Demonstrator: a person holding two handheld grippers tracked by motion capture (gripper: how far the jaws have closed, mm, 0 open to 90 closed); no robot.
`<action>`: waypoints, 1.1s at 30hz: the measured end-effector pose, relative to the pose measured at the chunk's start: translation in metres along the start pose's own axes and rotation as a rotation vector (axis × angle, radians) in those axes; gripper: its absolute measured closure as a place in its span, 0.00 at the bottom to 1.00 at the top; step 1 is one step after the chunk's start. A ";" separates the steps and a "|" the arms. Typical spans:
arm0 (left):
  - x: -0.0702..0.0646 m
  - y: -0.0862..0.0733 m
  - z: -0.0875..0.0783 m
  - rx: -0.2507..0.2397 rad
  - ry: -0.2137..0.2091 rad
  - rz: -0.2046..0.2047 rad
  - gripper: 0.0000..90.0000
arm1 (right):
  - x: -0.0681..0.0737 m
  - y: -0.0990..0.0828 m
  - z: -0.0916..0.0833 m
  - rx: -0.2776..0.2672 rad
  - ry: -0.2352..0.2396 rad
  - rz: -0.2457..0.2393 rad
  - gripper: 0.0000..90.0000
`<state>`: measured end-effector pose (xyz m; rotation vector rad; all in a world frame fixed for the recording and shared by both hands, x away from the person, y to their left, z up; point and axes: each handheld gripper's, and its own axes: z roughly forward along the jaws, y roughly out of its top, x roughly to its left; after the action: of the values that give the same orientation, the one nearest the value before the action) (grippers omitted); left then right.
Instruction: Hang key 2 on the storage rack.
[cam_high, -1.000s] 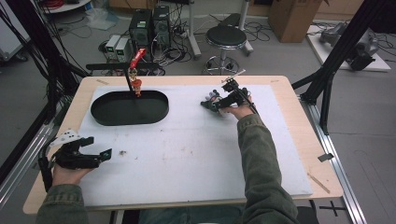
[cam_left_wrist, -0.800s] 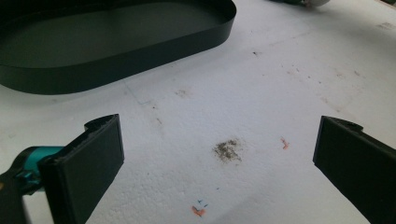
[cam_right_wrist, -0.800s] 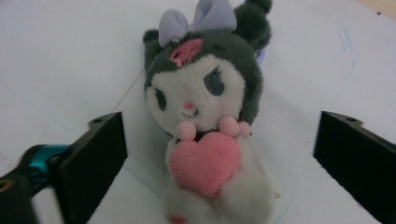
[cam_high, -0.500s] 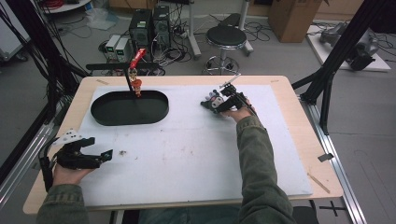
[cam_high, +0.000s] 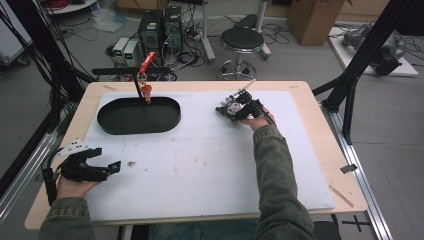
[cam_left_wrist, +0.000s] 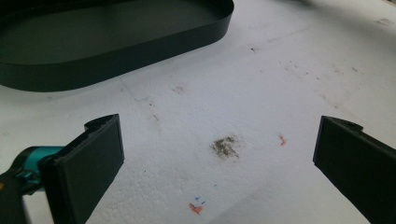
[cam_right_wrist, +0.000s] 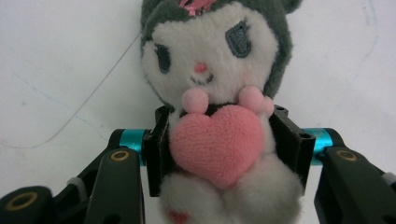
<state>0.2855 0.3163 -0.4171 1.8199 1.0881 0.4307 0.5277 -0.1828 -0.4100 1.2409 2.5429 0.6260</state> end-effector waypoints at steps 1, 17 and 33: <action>0.000 0.000 0.000 -0.001 -0.001 -0.001 0.03 | -0.001 0.000 -0.003 -0.004 0.011 0.013 0.53; 0.000 0.000 0.002 0.003 -0.005 -0.001 0.03 | 0.015 0.005 -0.041 -0.109 0.104 0.021 0.54; 0.001 0.001 0.003 0.007 -0.008 -0.004 0.03 | 0.039 0.010 -0.064 -0.163 0.169 -0.027 0.54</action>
<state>0.2885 0.3155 -0.4182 1.8236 1.0886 0.4174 0.4851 -0.1640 -0.3501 1.1401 2.5755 0.9486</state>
